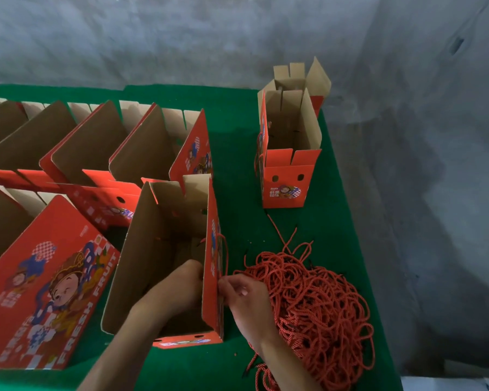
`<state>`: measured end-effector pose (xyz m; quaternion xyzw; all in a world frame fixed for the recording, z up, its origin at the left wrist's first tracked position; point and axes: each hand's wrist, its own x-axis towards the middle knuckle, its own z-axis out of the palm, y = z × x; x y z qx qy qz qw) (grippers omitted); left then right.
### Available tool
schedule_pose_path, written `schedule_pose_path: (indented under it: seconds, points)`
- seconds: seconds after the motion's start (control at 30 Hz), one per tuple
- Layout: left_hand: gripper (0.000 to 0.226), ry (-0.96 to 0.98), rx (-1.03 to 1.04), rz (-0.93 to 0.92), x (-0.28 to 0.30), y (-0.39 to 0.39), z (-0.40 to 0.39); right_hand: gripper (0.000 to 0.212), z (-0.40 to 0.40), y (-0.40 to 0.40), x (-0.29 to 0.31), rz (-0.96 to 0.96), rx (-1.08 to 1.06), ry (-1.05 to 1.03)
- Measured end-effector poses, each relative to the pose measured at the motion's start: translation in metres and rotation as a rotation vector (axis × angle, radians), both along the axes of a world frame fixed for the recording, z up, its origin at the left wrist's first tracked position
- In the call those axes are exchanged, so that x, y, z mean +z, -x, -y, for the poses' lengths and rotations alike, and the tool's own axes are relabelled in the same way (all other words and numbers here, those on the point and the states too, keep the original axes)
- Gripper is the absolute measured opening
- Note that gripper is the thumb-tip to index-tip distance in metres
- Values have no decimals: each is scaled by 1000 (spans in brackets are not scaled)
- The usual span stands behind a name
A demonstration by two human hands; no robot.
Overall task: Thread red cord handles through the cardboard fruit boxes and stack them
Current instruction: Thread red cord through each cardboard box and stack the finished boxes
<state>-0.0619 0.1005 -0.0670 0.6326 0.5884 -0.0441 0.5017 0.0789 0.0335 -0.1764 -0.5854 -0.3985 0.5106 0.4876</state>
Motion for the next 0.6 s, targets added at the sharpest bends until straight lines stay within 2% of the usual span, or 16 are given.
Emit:
schedule_pose_path:
  seconds: [0.2, 0.33, 0.43, 0.6]
  points:
    - [31, -94, -29, -281, 7, -22, 2, 22, 2, 0, -5, 12, 53, -50]
    - [38, -342, -96, -401, 10, -25, 6, 29, 5, 8, -9, -62, 116, 3]
    - [37, -410, -50, -287, 10, -21, 5, 38, 10, 12, -12, -126, 191, 35]
    - [36, -211, 50, 168, 13, -23, 13, 46, 9, 11, -8, -144, 201, 14]
